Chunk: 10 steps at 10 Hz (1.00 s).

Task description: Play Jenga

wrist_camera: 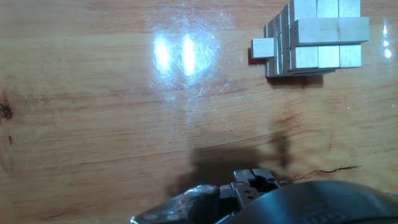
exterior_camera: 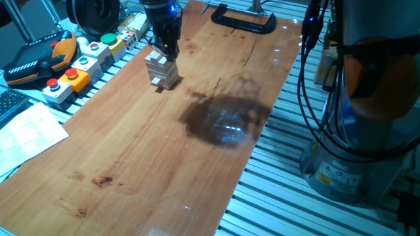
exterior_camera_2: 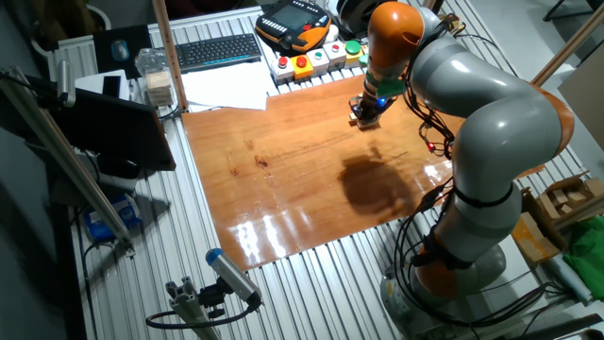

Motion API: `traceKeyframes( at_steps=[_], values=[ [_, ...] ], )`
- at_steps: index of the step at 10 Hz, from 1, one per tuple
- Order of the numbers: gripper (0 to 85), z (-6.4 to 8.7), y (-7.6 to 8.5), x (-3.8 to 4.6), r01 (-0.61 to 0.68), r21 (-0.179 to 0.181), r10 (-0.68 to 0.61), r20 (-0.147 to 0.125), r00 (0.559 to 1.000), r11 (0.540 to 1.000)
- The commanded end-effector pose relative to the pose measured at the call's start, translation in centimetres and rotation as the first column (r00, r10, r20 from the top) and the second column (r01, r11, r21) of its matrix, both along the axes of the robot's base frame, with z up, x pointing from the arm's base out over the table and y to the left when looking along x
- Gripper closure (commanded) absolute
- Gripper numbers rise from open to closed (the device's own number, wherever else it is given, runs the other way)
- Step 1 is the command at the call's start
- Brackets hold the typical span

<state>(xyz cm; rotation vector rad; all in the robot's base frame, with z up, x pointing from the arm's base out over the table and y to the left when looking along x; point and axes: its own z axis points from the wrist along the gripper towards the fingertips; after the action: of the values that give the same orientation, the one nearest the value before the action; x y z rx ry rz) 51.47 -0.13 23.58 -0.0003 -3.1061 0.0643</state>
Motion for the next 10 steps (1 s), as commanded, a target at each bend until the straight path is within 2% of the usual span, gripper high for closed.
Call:
traceKeyframes(
  at_steps=[1,6,10],
  values=[
    [84.3,-0.1,-0.1,0.04,0.002,0.0,-0.002,0.0,1.0,1.0],
    [84.3,-0.6,-0.2,0.33,0.014,0.002,-0.014,-0.001,1.0,1.0],
    [84.3,-3.3,-0.6,1.23,0.035,0.014,-0.035,0.009,0.999,0.999]
  ],
)
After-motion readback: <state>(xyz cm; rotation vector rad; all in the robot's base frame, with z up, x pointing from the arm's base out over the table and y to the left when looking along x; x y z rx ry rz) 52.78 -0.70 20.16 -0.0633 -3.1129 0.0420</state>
